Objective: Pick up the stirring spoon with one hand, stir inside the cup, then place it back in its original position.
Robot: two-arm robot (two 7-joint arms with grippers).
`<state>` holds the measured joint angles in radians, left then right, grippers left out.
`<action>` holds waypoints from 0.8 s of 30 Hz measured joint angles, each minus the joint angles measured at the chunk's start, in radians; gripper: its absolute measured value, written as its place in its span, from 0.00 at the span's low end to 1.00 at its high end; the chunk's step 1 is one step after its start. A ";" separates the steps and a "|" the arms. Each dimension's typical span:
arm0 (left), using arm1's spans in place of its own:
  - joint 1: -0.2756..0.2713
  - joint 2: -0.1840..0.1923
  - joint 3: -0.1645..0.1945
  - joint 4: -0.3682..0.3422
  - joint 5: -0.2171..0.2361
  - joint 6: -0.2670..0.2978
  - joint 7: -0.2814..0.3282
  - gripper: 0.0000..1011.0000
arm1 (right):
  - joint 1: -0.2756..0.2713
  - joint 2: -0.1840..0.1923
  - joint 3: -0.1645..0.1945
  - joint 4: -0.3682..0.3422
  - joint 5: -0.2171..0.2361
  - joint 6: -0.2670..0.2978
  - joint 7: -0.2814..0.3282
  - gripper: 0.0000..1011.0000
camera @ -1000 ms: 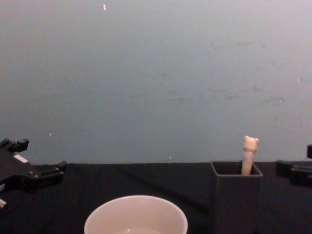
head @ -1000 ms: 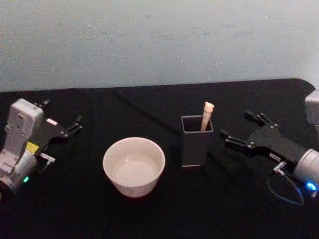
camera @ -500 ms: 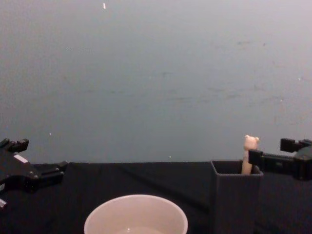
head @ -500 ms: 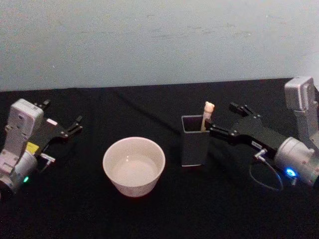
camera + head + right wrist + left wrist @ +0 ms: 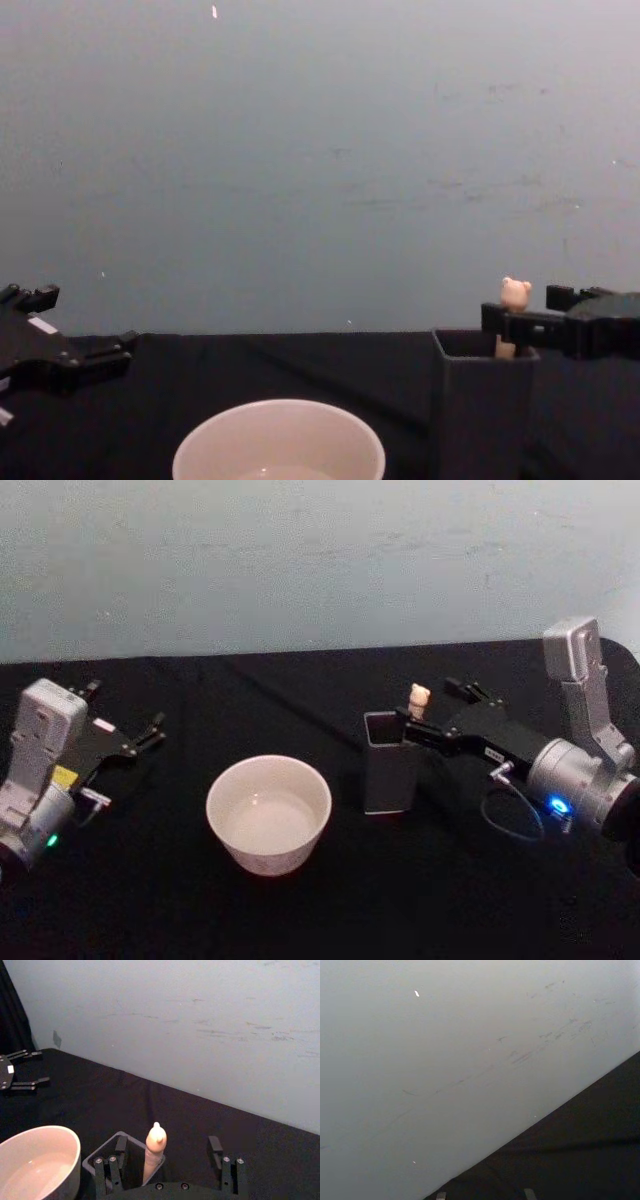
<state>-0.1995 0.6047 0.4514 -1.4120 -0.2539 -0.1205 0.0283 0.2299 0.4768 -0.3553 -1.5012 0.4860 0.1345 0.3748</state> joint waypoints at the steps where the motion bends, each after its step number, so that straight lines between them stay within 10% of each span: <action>1: 0.000 0.000 0.000 0.000 0.000 0.000 0.000 0.99 | 0.005 -0.006 0.000 0.007 -0.001 0.002 0.001 0.99; 24: 0.000 0.000 0.000 0.000 0.000 0.000 0.000 0.99 | 0.020 -0.024 0.004 0.025 -0.005 0.010 0.011 0.99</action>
<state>-0.1995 0.6047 0.4514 -1.4120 -0.2539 -0.1205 0.0283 0.2496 0.4533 -0.3513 -1.4759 0.4809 0.1442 0.3854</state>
